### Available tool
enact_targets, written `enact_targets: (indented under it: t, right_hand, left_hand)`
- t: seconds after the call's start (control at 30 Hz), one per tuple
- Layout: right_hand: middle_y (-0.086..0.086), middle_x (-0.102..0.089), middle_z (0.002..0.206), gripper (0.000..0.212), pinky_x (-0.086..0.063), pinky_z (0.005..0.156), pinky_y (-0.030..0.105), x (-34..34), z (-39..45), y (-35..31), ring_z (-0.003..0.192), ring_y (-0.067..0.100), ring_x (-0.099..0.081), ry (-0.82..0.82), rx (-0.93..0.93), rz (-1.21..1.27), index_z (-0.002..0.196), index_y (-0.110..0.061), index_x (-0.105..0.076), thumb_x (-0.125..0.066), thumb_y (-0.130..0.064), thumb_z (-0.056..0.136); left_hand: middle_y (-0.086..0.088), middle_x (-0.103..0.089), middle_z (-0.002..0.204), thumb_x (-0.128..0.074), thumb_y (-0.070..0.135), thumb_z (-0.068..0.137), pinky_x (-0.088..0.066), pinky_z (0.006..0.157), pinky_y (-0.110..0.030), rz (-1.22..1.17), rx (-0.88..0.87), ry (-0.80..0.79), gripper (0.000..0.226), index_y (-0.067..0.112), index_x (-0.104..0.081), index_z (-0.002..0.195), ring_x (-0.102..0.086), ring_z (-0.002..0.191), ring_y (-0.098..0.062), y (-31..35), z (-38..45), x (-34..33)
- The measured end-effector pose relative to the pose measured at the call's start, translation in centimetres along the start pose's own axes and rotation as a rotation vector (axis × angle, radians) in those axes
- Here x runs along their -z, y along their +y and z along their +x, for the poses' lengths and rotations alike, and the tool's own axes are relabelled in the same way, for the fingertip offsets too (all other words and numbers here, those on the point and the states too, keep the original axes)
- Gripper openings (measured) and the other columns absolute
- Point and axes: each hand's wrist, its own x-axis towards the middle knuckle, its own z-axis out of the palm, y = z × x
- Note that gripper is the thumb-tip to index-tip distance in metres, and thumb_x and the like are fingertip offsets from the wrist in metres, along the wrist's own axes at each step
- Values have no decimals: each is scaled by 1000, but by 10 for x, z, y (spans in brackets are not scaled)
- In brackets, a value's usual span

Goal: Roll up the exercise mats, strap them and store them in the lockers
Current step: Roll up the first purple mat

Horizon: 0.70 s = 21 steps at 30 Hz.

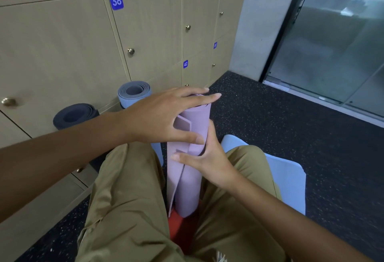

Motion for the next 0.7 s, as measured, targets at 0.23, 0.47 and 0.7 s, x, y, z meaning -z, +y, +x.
enact_targets:
  t: [0.23,0.47,0.7]
  right_hand:
    - [-2,-57,142,78,-47,110,35,7,-4,1,133,14,-54,-6,46,11,142,-28,-38,-82,-2,83]
    - [-10,-48,140,82,-48,109,37,27,7,9,133,5,-51,-57,1,-15,144,-29,-27,-82,-17,84]
    - [3,-36,151,102,-42,115,42,37,6,23,143,13,-40,-140,-15,-22,150,-16,-8,-81,-29,79]
  left_hand:
    - [9,-49,149,-88,47,75,-45,113,-34,-557,36,169,100,29,-35,158,-47,141,-11,-11,-14,-19]
    - [8,-53,149,-75,66,79,-46,109,-29,-1029,234,259,102,19,-27,156,-50,139,-10,-8,4,-72]
    - [4,-61,129,-86,51,65,-51,88,-17,-1065,278,452,88,25,-41,137,-64,112,1,17,23,-97]
